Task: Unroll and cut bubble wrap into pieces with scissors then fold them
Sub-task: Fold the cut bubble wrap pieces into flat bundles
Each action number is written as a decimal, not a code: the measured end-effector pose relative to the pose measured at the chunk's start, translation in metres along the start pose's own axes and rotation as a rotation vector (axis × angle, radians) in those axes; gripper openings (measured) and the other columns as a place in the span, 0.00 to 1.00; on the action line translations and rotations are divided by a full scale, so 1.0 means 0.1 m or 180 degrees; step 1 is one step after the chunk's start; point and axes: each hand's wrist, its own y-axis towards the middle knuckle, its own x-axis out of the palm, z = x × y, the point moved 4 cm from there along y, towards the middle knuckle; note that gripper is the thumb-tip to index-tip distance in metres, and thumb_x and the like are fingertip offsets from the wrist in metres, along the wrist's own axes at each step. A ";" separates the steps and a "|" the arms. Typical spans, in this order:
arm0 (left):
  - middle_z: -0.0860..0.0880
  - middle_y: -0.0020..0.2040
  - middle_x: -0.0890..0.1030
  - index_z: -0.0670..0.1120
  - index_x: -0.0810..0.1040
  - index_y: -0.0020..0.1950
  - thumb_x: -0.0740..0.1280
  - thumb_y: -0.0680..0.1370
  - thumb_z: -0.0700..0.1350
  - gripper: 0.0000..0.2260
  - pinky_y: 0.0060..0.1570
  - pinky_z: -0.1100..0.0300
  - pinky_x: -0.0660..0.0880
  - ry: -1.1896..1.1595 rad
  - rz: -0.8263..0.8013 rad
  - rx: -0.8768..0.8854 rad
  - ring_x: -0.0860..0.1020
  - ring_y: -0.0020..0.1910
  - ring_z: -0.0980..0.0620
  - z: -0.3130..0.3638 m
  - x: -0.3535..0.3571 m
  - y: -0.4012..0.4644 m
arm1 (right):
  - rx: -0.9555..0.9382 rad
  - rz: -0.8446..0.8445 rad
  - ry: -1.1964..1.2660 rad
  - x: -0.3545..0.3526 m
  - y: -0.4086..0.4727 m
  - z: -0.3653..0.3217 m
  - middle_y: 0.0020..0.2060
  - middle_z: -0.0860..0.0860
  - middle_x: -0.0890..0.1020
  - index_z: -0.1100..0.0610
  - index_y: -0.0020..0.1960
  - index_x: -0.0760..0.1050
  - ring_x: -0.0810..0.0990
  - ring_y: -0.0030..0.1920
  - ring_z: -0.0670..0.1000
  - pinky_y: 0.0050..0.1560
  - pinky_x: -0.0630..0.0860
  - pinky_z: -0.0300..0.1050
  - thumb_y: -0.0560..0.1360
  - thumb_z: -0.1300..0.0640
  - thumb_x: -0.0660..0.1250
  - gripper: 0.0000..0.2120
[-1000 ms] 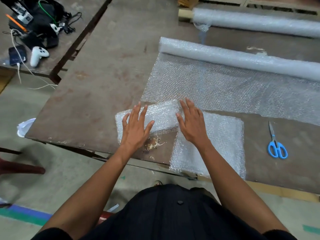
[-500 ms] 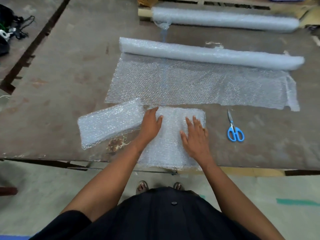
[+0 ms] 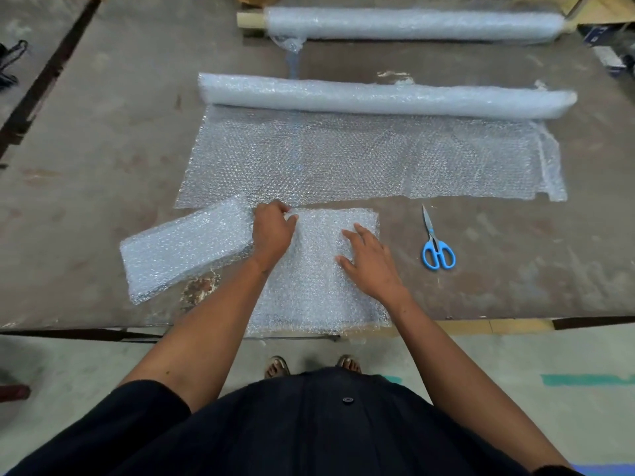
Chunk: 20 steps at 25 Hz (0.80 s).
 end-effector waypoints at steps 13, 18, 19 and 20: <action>0.58 0.51 0.87 0.48 0.85 0.54 0.75 0.80 0.53 0.09 0.46 0.66 0.76 -0.1120 -0.0107 0.0267 0.83 0.48 0.61 0.21 -0.37 -0.27 | -0.0284 0.0405 -0.0188 -0.31 0.33 -0.20 0.83 0.53 0.64 0.51 0.85 0.55 0.62 0.82 0.55 0.79 0.63 0.64 0.84 0.56 0.68 0.35; 0.54 0.52 0.87 0.44 0.78 0.55 0.74 0.82 0.51 0.11 0.45 0.68 0.74 -0.1421 -0.0462 0.0353 0.83 0.47 0.65 0.21 -0.40 -0.42 | -0.0487 0.0488 -0.0603 -0.44 0.61 -0.28 0.78 0.51 0.69 0.43 0.77 0.67 0.65 0.79 0.56 0.73 0.64 0.63 0.77 0.66 0.73 0.35; 0.52 0.53 0.88 0.42 0.76 0.56 0.72 0.83 0.49 0.12 0.42 0.66 0.75 -0.1585 -0.0581 0.0354 0.84 0.45 0.60 0.19 -0.40 -0.44 | -0.0582 0.0425 -0.0659 -0.47 0.66 -0.28 0.77 0.50 0.71 0.43 0.70 0.74 0.66 0.79 0.54 0.73 0.62 0.62 0.77 0.60 0.76 0.26; 0.50 0.54 0.88 0.40 0.74 0.57 0.70 0.85 0.47 0.11 0.38 0.64 0.75 -0.1744 -0.0665 0.0345 0.84 0.40 0.54 0.17 -0.40 -0.46 | -0.0669 0.0372 -0.0704 -0.51 0.69 -0.28 0.73 0.48 0.75 0.43 0.61 0.78 0.69 0.76 0.53 0.72 0.61 0.59 0.76 0.53 0.78 0.17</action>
